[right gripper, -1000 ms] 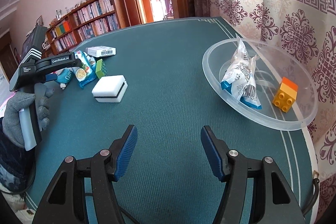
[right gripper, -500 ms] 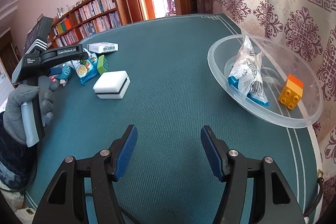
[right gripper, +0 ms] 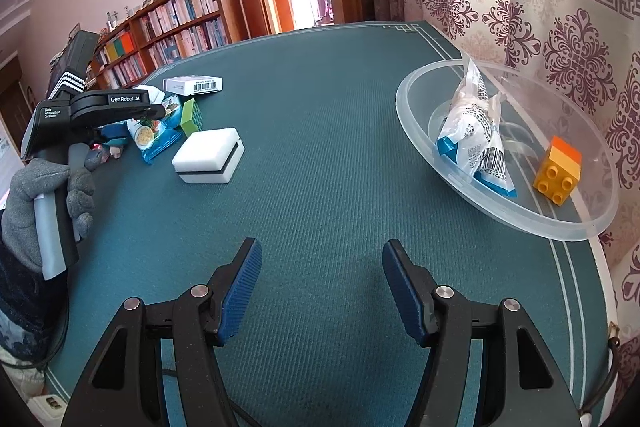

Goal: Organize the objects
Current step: 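Grasp the blue cracker packet with the left gripper while the right approaches the white sponge, then close the right gripper on the white sponge while the left lifts the cracker packet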

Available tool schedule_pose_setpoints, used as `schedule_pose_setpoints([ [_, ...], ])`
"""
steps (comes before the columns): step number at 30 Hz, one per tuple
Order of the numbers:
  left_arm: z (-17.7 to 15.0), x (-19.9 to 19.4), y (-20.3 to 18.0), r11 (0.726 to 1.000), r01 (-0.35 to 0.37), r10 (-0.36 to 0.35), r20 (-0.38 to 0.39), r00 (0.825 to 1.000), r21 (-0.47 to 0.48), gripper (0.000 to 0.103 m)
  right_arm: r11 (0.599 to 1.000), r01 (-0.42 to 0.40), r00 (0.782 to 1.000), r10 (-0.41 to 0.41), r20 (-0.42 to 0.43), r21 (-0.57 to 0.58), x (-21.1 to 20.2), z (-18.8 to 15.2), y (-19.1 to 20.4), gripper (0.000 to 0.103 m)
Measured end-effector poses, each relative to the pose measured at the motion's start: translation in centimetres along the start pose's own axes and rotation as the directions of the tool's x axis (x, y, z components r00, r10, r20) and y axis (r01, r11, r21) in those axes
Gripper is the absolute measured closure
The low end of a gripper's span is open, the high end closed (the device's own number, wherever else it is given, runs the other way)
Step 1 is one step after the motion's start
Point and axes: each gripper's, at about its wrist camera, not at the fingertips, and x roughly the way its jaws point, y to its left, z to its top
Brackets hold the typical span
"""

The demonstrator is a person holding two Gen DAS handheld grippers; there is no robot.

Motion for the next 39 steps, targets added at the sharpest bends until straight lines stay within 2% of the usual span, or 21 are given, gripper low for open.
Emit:
schedule_pose_setpoints([
  [10,-2.0,-2.1,1.3,0.995,0.080,-0.078,-0.043,0.996,0.055,0.043,1.000,-0.015,1.000,0.015,0.000,-0.016,0.5,0.6,1.5,0.039],
  [22,-4.0,-3.7,3.1,0.978,0.166,-0.155,-0.091,0.984,0.126,0.042,0.990,-0.111,0.994,0.112,0.005,-0.082,3.1,4.1,6.7,0.039],
  [25,-4.1,-3.7,3.6,0.978,0.170,-0.160,-0.088,0.983,0.124,0.039,0.988,-0.123,0.992,0.124,0.001,-0.089,4.0,5.0,7.9,0.039],
  [27,-4.2,-3.6,3.9,0.979,0.164,-0.154,-0.091,0.984,0.120,0.033,0.988,-0.125,0.992,0.126,-0.001,-0.092,4.6,5.5,8.4,0.039],
  [29,-4.3,-3.5,4.3,0.980,0.162,-0.152,-0.092,0.984,0.114,0.020,0.988,-0.126,0.992,0.126,-0.002,-0.094,5.0,5.8,8.9,0.039],
  [39,-5.0,-3.4,4.7,0.981,0.165,-0.154,-0.111,0.982,0.105,0.018,0.990,-0.106,0.994,0.107,0.000,-0.095,7.3,6.7,10.3,0.039],
])
